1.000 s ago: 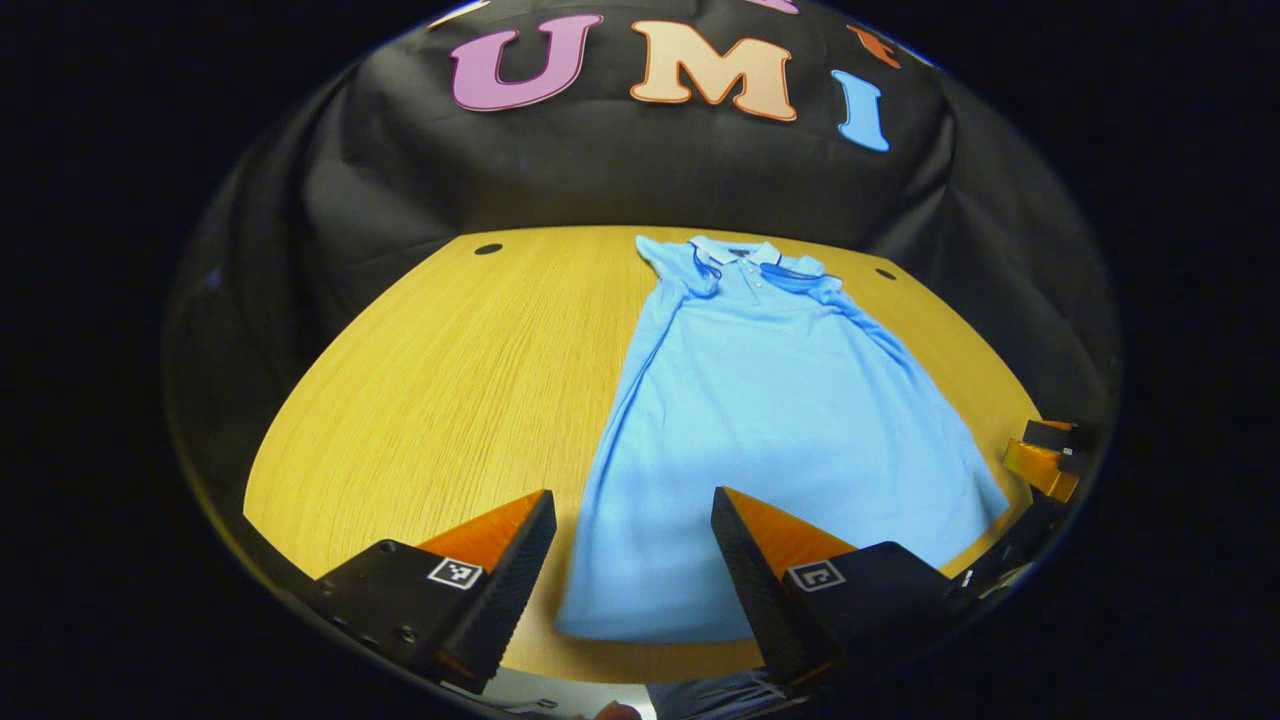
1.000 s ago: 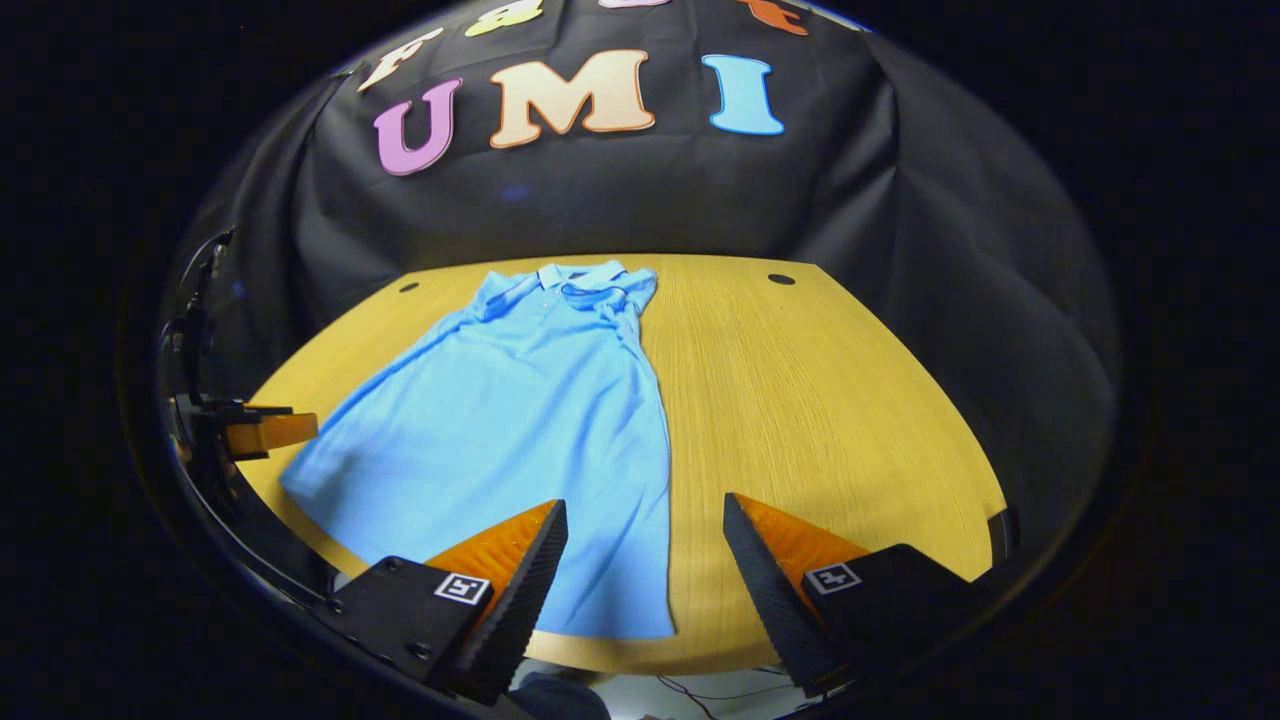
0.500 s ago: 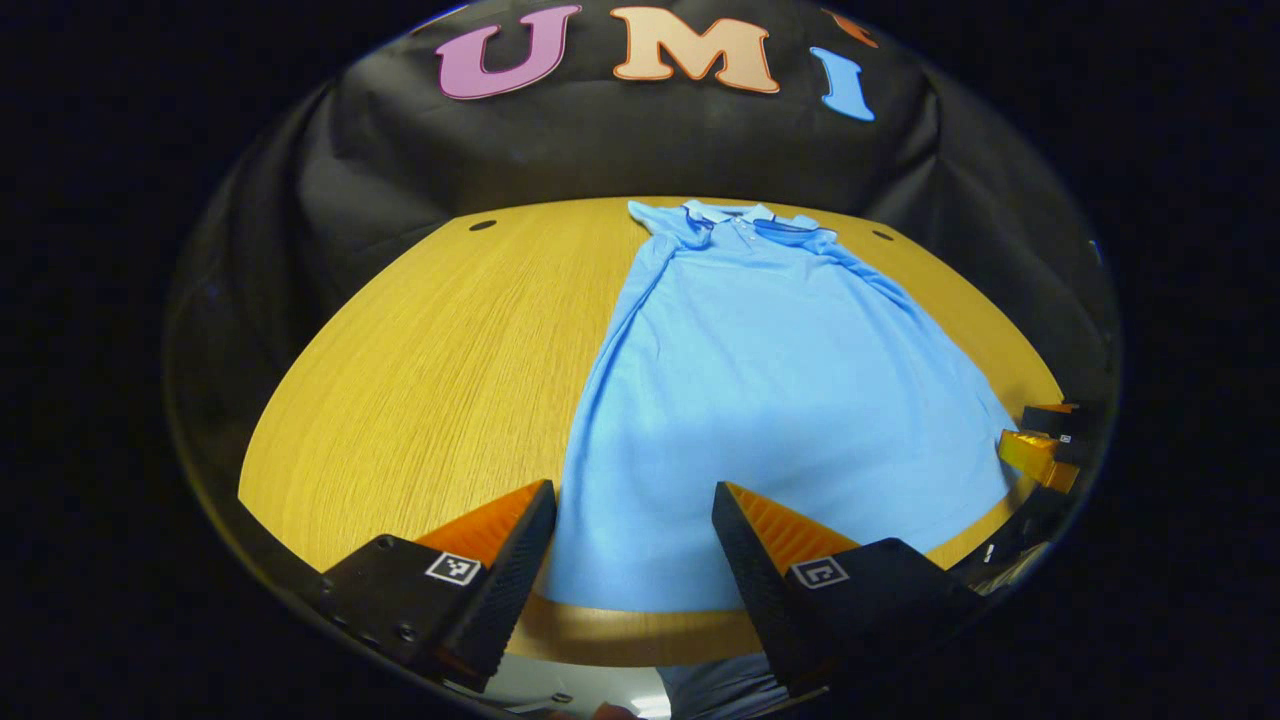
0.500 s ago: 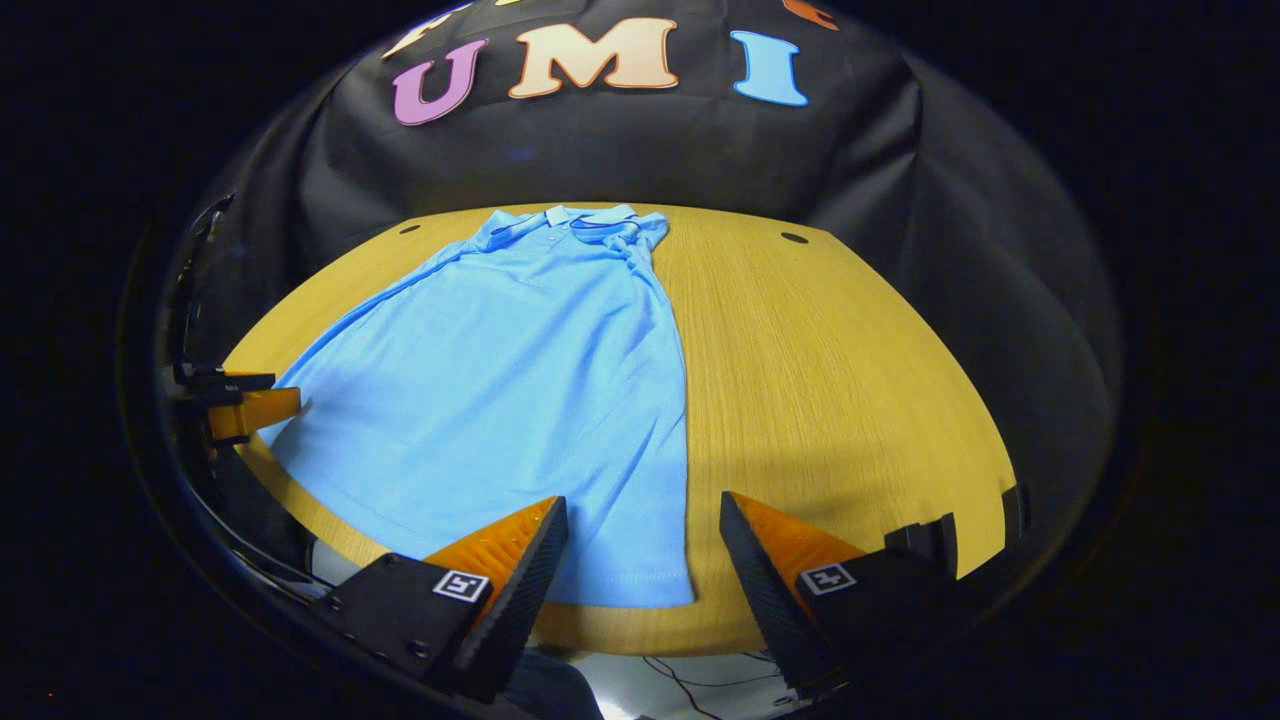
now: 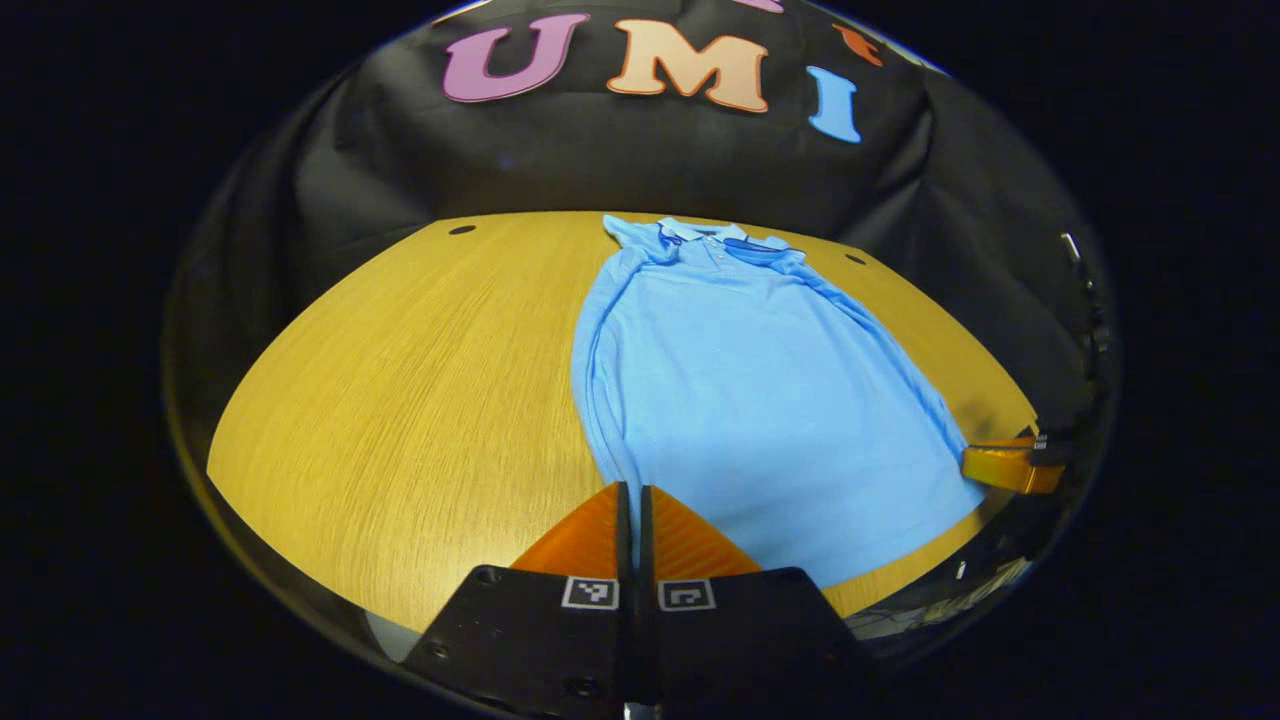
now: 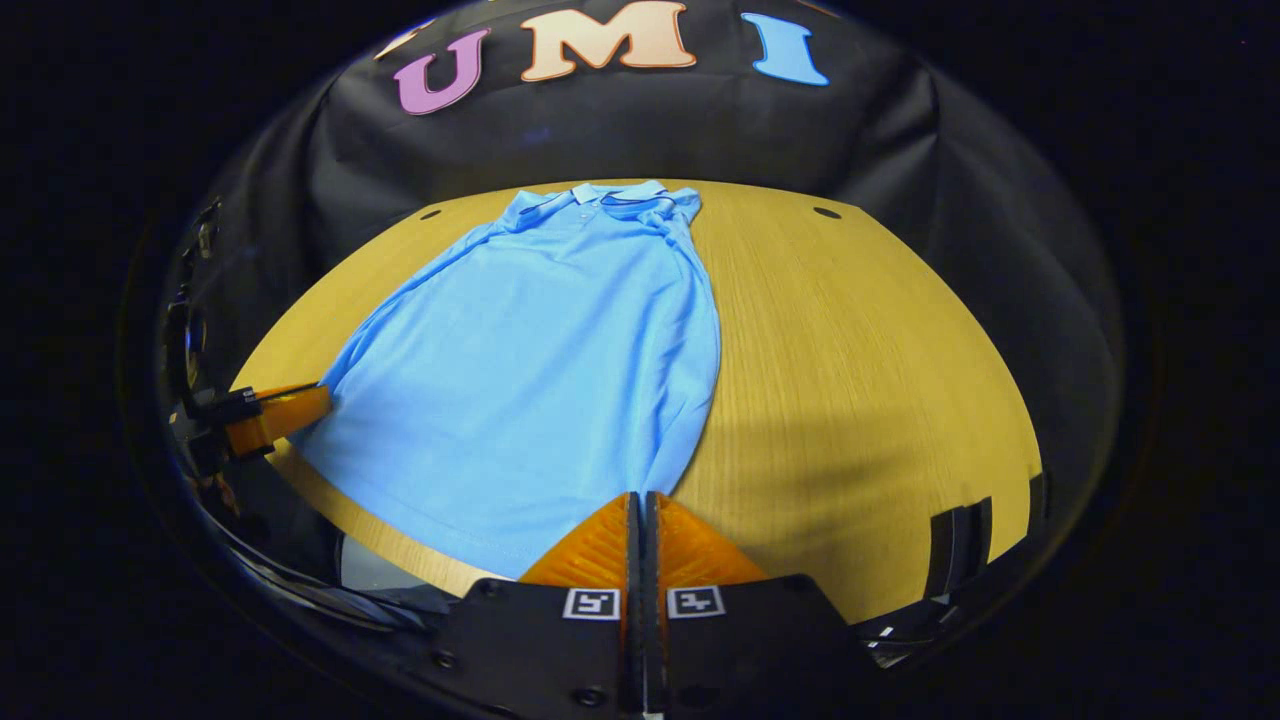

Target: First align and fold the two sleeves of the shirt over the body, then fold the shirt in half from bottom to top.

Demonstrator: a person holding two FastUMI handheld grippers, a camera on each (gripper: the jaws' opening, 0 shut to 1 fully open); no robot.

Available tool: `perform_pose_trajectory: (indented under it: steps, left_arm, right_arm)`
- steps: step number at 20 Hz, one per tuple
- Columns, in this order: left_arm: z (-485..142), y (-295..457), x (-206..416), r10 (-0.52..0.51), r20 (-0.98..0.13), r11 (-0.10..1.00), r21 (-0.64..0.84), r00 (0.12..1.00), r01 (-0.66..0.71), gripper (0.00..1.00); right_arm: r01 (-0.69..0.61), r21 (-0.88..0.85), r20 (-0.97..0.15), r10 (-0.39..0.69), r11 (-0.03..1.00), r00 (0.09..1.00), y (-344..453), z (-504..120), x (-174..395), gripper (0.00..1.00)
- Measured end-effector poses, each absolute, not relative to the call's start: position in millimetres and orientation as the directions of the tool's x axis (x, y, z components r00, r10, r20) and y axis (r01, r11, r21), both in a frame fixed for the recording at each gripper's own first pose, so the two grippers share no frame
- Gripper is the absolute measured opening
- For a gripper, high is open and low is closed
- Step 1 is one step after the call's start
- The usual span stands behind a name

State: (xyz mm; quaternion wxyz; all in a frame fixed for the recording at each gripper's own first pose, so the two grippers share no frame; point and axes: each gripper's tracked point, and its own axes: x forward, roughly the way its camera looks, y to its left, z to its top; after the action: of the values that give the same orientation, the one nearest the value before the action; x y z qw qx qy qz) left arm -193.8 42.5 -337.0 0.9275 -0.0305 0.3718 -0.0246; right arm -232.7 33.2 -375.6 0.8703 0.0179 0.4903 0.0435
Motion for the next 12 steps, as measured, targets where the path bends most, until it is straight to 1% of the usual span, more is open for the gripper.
perform_pose_trajectory:
  steps: [2,4,6,9,12]
  left_arm:
    - [-338,42,-193,-0.081,-0.707,0.995,-0.100,0.702,0.015,0.00]
    - [-336,42,-192,-0.087,-0.725,0.994,-0.110,0.683,0.009,0.00]
    - [-329,40,-190,-0.098,-0.737,0.992,-0.122,0.669,0.011,0.00]
    - [-298,33,-167,-0.138,-0.704,0.988,-0.149,0.696,0.045,0.00]
    - [-275,33,-144,-0.157,-0.683,0.986,-0.149,0.714,0.074,0.00]
  right_arm:
    - [-0.058,0.135,-0.853,0.146,0.989,0.501,42,-375,-236,0.03]
    - [-0.036,0.172,-0.846,0.167,0.984,0.507,45,-372,-232,0.00]
    - [-0.027,0.205,-0.834,0.189,0.978,0.518,51,-363,-225,0.03]
    - [-0.017,0.249,-0.806,0.217,0.968,0.551,57,-339,-201,0.02]
    - [0.008,0.282,-0.774,0.223,0.959,0.593,57,-317,-168,0.02]
